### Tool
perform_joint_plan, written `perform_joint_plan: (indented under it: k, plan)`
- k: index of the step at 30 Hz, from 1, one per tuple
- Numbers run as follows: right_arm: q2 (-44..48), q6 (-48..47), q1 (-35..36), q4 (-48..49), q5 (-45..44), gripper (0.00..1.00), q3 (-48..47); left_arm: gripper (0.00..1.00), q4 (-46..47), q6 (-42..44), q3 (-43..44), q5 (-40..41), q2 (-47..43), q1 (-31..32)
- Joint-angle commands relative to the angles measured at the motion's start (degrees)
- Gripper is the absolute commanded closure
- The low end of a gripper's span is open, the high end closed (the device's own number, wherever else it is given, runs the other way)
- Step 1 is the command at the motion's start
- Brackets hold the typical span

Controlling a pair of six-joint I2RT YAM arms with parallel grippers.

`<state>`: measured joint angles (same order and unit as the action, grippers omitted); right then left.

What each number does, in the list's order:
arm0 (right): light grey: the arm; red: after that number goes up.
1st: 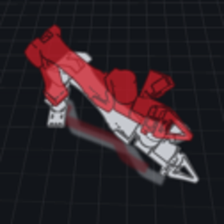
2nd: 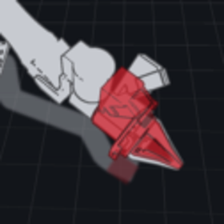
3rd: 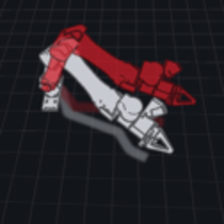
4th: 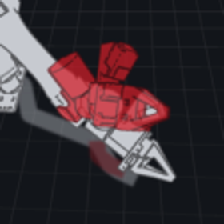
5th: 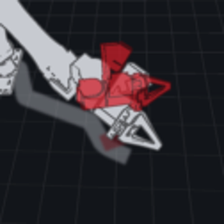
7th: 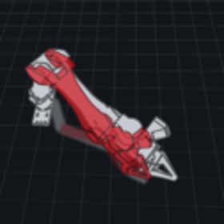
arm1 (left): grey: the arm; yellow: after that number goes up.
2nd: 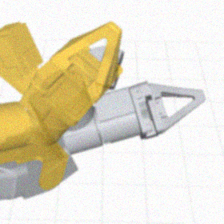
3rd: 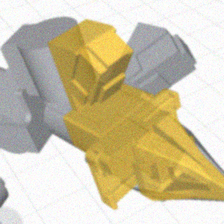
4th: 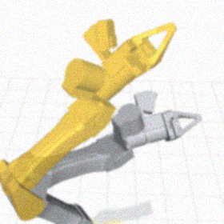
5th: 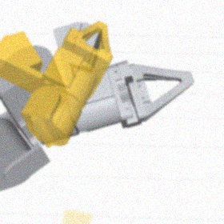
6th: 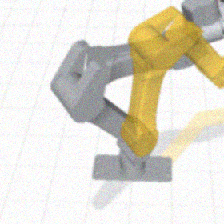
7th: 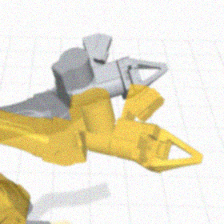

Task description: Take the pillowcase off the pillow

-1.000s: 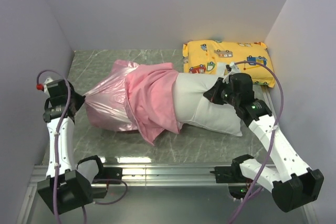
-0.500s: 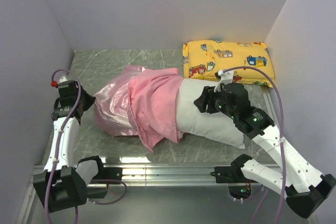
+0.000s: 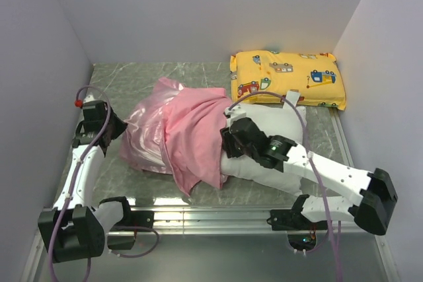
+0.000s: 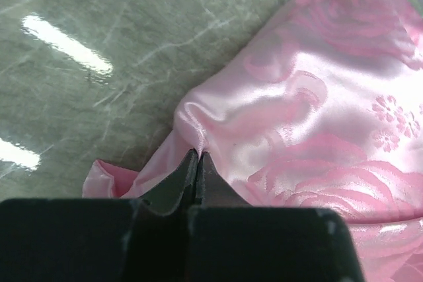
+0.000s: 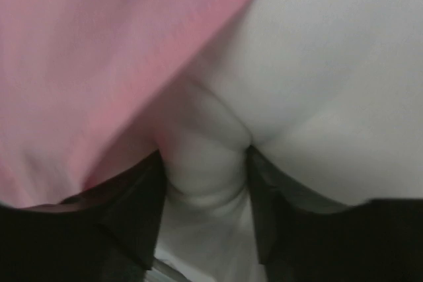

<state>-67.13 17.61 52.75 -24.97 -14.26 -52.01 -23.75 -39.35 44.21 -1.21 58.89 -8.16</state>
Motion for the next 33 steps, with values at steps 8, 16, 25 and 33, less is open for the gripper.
perform_joint_plan:
  k: [8,16,25,33]
  plan:
    - [-4.07,4.44,-3.52,4.31,18.54,1.00,-8.63,0.62,0.81,6.65,11.51,-0.63,4.21,6.92]
    - [2.87,16.39,-15.46,10.18,28.66,1.00,-12.33,0.19,-4.63,5.00,17.84,-0.37,-3.59,11.59]
    - [3.77,29.15,-22.34,19.08,33.78,1.00,-12.50,0.21,-9.30,-0.98,12.23,-4.75,-16.25,12.12]
    - [-0.27,33.72,-25.33,23.73,36.58,1.00,-16.28,0.17,-8.78,-6.61,3.44,-8.45,-23.12,12.29]
